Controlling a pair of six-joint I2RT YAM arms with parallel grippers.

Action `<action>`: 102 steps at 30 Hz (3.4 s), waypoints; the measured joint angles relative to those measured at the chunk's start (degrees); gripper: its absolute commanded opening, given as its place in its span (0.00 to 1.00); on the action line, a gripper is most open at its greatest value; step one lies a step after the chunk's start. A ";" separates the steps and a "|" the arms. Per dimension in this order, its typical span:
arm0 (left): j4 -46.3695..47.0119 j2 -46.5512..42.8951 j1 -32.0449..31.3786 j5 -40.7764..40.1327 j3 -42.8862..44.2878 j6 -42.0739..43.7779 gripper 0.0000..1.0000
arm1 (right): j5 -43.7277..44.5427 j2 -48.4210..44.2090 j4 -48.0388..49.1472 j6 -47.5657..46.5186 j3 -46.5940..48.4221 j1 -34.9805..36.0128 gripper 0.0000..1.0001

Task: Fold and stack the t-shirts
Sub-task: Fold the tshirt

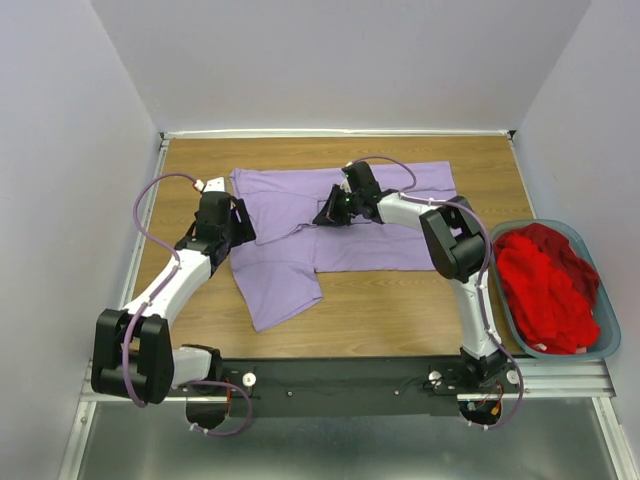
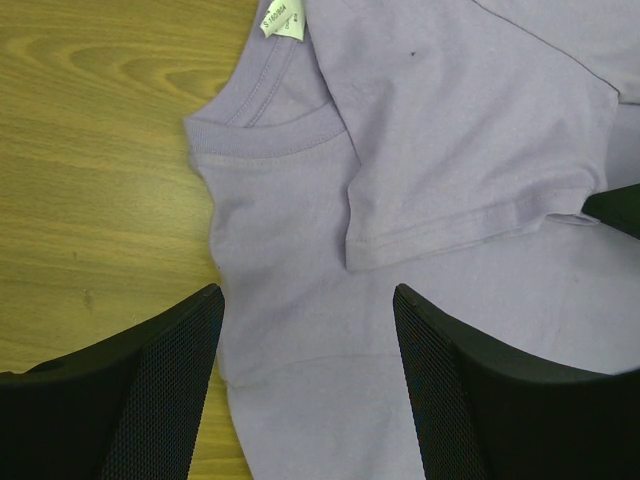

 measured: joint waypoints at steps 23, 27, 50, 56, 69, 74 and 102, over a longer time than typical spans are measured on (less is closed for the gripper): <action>-0.09 6.95 -0.90 4.98 0.22 -1.18 0.52 | -2.47 -1.66 0.57 -4.42 -2.64 -1.97 0.05; -0.15 10.05 -2.27 5.46 1.99 -2.23 0.52 | -2.69 -1.66 0.48 -5.25 -2.43 -1.97 0.05; -0.63 13.70 -2.54 4.09 4.98 -3.43 0.52 | -2.80 -1.66 -5.42 -13.05 0.24 -4.39 0.29; -1.68 13.42 -2.54 3.93 4.92 -3.69 0.52 | -2.82 -1.99 -7.61 -15.04 1.03 -4.48 0.45; -2.78 10.67 -0.52 1.66 3.87 -4.11 0.50 | 10.69 -21.00 -15.34 -24.92 -9.90 -10.14 0.49; -2.75 16.65 1.18 1.49 5.68 -4.07 0.48 | 19.30 -22.91 -17.20 -27.71 -14.40 -14.16 0.49; -1.84 26.97 14.88 1.07 13.42 -4.11 0.43 | 28.44 -9.25 -19.45 -30.10 -2.10 -14.58 0.50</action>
